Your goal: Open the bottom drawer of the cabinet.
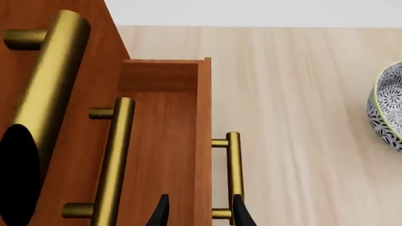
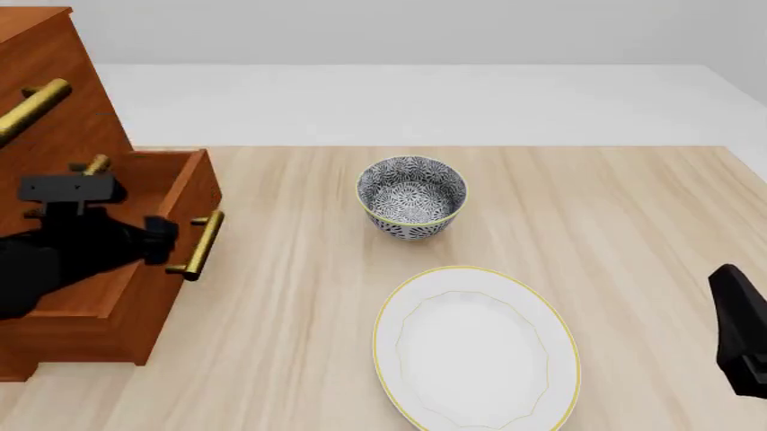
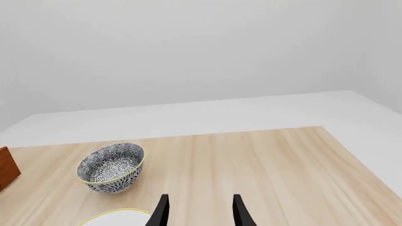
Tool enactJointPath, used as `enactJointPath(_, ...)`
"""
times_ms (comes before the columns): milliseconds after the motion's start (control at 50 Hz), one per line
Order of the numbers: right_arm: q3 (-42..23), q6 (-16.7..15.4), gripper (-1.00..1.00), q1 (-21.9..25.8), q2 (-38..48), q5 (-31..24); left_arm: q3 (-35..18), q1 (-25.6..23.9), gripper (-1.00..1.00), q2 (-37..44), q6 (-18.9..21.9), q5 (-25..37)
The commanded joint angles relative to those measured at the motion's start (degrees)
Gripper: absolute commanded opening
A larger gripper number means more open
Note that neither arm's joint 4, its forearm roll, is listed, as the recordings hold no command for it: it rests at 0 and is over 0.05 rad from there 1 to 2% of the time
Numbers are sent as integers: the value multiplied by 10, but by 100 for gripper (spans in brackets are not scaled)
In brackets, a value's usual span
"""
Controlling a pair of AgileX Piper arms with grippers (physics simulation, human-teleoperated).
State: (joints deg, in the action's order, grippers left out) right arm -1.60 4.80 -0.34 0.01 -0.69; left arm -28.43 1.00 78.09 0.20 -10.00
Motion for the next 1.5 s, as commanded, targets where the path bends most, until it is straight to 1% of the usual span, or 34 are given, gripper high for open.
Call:
enactJointPath(20, 0, 0, 100, -1, 0, 0, 6, 1, 100, 57, -2, -46)
enactJointPath(140, 0, 1, 100, 0, 0, -1, 5, 3, 100, 87, -4, -70)
enactJointPath(260, 5, -1, 100, -1, 0, 4, 9, 0, 100, 94, -9, -75)
enactJointPath(300, 5, 0, 100, -2, 0, 4, 11, 1, 100, 96, -5, -79)
enactJointPath(320, 4, -1, 100, -2, 0, 3, 11, 0, 100, 98, -10, -78)
enactJointPath(340, 3, 0, 100, -1, 0, 2, 12, 3, 100, 97, -3, -81)
enactJointPath(380, 3, -1, 100, -2, 0, 2, 13, -2, 100, 104, -12, -84)
enactJointPath(400, 4, -1, 100, -2, 0, 3, 15, 0, 100, 104, -7, -87)
enactJointPath(420, 3, -1, 100, -2, 0, 2, 15, -4, 100, 108, -15, -87)
enactJointPath(460, 3, -1, 100, -2, 0, 2, 17, -3, 100, 108, -11, -91)
enactJointPath(480, 1, -1, 100, -2, 0, 0, 17, -8, 100, 110, -22, -91)
enactJointPath(540, -3, -2, 100, -2, 0, -3, 20, -17, 100, 110, -38, -92)
enactJointPath(560, -3, -2, 100, -2, 0, -4, 22, -29, 100, 111, -53, -93)
enactJointPath(640, -1, -3, 100, -1, 0, -1, 24, -36, 100, 115, -63, -96)
enactJointPath(720, 1, -2, 100, -2, 0, 0, 22, -42, 100, 117, -66, -95)
enactJointPath(860, 4, -1, 100, -5, 0, 3, 9, -56, 100, 145, -65, -108)
enactJointPath(880, 4, -1, 100, -6, 0, 3, 7, -63, 100, 150, -71, -108)
enactJointPath(920, 5, -1, 100, -6, 0, 3, 4, -64, 100, 153, -63, -111)
enactJointPath(940, 5, -1, 100, -7, 0, 3, 3, -71, 100, 159, -70, -112)
enactJointPath(980, 6, -1, 100, -8, 0, 4, 2, -72, 100, 163, -64, -117)
enactJointPath(1000, 6, -1, 100, -9, 0, 4, 1, -78, 100, 168, -69, -119)
enactJointPath(1140, 5, -1, 100, -11, 0, 2, -9, -95, 100, 163, -60, -105)
enactJointPath(1180, 2, -1, 100, -11, 0, -1, -12, -101, 100, 160, -64, -99)
enactJointPath(1280, 1, 0, 100, -11, 0, -1, -18, -112, 100, 163, -57, -99)
enactJointPath(1300, 2, 0, 100, -12, 0, 0, -19, -116, 100, 162, -61, -96)
enactJointPath(1340, 4, 0, 100, -12, 0, 3, -20, -120, 100, 160, -56, -95)
enactJointPath(1360, 3, 1, 100, -13, 0, 2, -20, -127, 100, 158, -62, -92)
enactJointPath(1400, 0, 1, 100, -13, 0, -1, -21, -130, 100, 157, -56, -91)
enactJointPath(1500, 5, 1, 100, -14, 0, 4, -27, -140, 100, 158, -58, -88)
